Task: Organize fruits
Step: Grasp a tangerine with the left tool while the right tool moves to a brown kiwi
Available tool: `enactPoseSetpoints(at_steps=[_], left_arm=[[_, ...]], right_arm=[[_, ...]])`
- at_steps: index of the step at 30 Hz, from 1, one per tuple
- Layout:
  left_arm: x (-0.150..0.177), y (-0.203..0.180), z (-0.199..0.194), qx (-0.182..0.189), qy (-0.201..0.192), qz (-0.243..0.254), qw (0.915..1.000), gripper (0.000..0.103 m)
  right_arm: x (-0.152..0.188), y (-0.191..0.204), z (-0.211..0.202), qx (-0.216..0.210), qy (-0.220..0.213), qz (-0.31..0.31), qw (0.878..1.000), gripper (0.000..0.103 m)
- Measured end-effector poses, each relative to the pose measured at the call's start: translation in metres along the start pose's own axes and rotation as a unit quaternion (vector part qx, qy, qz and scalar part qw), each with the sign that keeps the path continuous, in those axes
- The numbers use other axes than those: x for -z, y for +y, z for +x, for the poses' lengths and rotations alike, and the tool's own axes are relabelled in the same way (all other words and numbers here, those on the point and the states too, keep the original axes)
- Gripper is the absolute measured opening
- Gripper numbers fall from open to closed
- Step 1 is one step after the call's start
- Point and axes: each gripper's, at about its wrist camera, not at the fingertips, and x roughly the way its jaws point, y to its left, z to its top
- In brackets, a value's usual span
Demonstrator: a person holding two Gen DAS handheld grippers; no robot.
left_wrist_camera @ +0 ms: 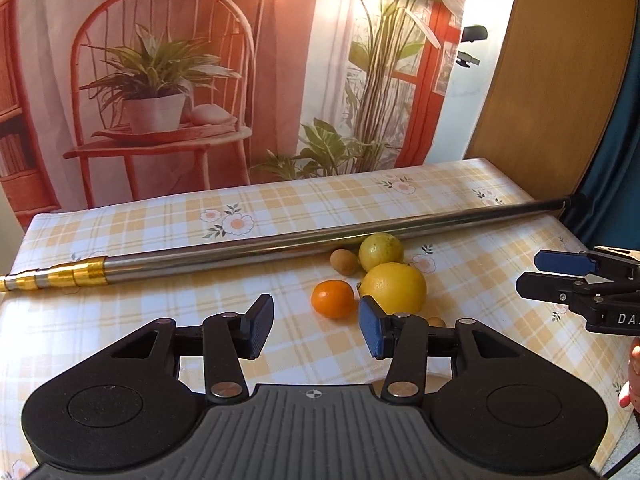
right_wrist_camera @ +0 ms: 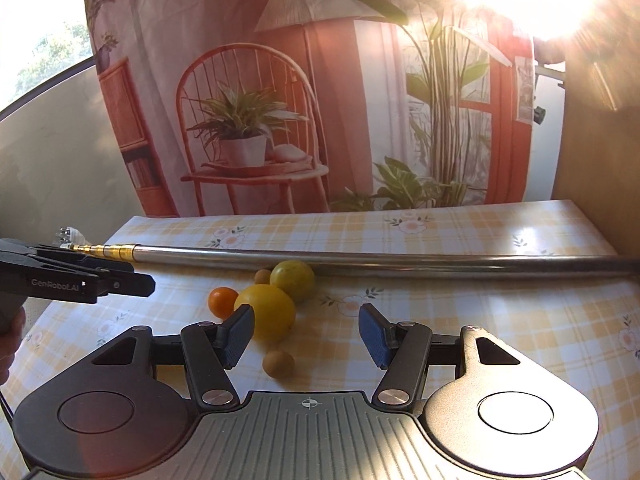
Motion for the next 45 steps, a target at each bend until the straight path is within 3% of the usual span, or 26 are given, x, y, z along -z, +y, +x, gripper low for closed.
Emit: enactPoseSetpoints(at_steps=[9, 26, 27, 34, 45], left_arm=[[-0.008, -0.007, 0.06, 0.02, 0.046, 0.034, 0.9982, 0.05], [-0.005, -0.005, 0.101, 0.013, 0.072, 0.034, 0.9967, 0.046], [-0.004, -0.005, 0.1, 0.016, 0.069, 0.034, 0.9969, 0.04], [0.001, -0.004, 0.082, 0.009, 0.052, 0.029, 0.9982, 0.04], [0.02, -0.001, 0.028, -0.002, 0.024, -0.012, 0.9996, 0.04]], right_arm=[[0.006, -0.011, 0.023, -0.017, 0.023, 0.018, 0.999, 0.055], [0.023, -0.019, 0.058, -0.054, 0.035, 0.011, 0.998, 0.047], [0.024, -0.019, 0.059, -0.056, 0.031, 0.008, 0.998, 0.045], [0.039, -0.005, 0.069, -0.067, 0.011, -0.058, 0.996, 0.037], [0.048, 0.007, 0.084, -0.087, 0.026, -0.069, 0.993, 0.033]])
